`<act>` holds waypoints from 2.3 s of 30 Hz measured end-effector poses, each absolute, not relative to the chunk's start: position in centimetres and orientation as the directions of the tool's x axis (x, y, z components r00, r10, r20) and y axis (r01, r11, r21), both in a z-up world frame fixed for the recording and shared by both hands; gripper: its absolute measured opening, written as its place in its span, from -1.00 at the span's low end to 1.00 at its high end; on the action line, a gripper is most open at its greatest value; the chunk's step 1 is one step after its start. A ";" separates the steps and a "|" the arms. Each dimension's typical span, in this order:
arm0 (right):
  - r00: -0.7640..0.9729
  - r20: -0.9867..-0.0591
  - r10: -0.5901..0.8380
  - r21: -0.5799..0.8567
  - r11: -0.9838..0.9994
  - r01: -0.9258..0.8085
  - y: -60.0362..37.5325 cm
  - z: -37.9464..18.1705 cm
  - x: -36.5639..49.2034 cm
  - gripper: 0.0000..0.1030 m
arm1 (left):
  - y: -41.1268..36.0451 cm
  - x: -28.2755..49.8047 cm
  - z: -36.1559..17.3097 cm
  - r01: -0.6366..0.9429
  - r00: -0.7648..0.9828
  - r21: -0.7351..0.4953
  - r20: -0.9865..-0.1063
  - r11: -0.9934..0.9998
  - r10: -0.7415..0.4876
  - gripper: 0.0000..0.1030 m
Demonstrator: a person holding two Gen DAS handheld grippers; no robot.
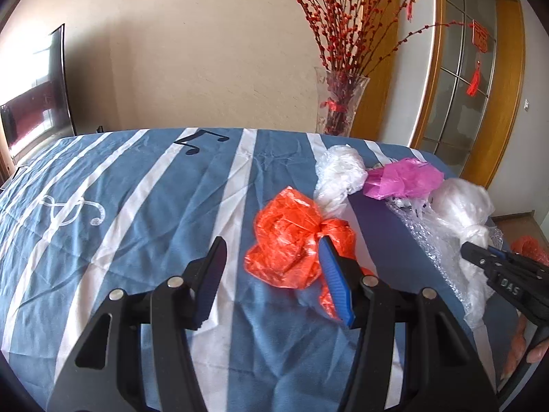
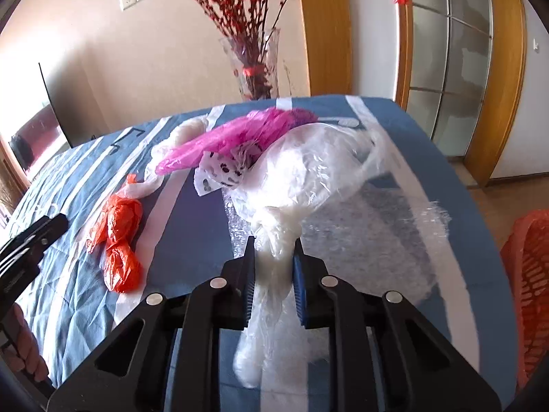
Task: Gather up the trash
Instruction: 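Grasp the red bag with the left gripper while the right grasps a clear bag, then carry the red bag and clear bag over the red basket with both grippers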
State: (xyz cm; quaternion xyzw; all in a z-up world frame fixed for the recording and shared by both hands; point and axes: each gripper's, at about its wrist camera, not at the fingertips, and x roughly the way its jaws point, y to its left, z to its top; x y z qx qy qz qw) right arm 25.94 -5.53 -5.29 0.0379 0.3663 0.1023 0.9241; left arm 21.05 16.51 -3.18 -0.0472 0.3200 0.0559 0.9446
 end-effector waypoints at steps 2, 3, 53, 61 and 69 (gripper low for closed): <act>0.724 -0.655 0.216 0.156 0.976 -0.150 -6.5 -4.8 25.4 -0.63 | 15.9 21.6 -3.3 -0.126 0.783 -0.051 -0.619 0.991 0.068 0.07; 0.731 -0.648 0.215 0.161 0.976 -0.144 -7.1 -4.5 25.1 -0.63 | 15.6 21.9 -3.4 -0.122 0.778 -0.049 -0.625 0.991 0.065 0.07; 0.850 -0.521 0.080 0.208 0.977 0.036 -21.1 -0.1 16.3 -0.64 | 0.5 17.6 1.5 0.244 0.758 -0.116 -0.597 0.963 -0.264 -0.74; 0.853 -0.521 0.025 0.222 0.969 0.107 -24.5 -0.5 15.1 -0.64 | -5.2 16.8 1.8 0.370 0.719 -0.136 -0.584 0.919 -0.376 -0.74; 0.853 -0.521 -0.033 0.226 0.958 0.175 -28.0 -1.0 14.0 -0.64 | -10.1 16.9 1.6 0.456 0.675 -0.162 -0.578 0.875 -0.458 -0.74</act>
